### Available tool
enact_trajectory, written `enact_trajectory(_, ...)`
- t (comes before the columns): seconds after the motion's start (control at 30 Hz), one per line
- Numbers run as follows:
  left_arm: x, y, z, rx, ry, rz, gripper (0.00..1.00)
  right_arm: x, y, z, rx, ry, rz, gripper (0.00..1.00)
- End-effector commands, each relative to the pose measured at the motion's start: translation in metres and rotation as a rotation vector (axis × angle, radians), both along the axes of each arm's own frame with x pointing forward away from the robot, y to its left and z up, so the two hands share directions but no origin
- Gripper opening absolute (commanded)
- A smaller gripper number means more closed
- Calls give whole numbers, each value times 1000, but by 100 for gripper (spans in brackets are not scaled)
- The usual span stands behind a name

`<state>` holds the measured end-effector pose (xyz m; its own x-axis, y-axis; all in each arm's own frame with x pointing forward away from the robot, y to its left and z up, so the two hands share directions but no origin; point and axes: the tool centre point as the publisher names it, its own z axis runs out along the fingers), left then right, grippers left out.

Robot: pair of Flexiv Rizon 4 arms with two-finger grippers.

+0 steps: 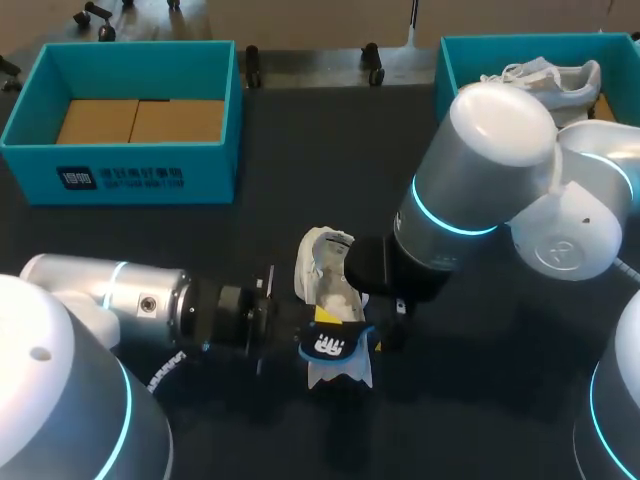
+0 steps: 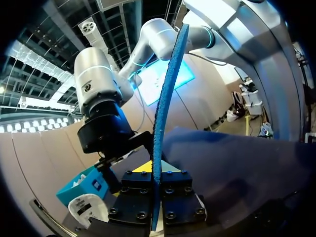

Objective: Take the shoe out of the shoebox, open the shoe tongue, remove and reinsert the insole, then place the shoe into the shoebox

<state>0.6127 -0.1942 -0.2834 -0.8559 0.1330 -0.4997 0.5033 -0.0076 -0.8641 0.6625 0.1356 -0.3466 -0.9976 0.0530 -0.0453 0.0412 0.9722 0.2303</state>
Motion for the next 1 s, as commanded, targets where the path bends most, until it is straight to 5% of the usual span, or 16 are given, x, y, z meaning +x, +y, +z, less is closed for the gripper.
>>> enact_trajectory(0.03, 4, -4, -6, 0, 0, 13, 0, -1, 0, -1, 0, -3, -1, 100)
enact_trajectory(1.0, 30, -2, -43, 60, -39, 95, 0, -1, 0, -1, 0, -3, -1, 100)
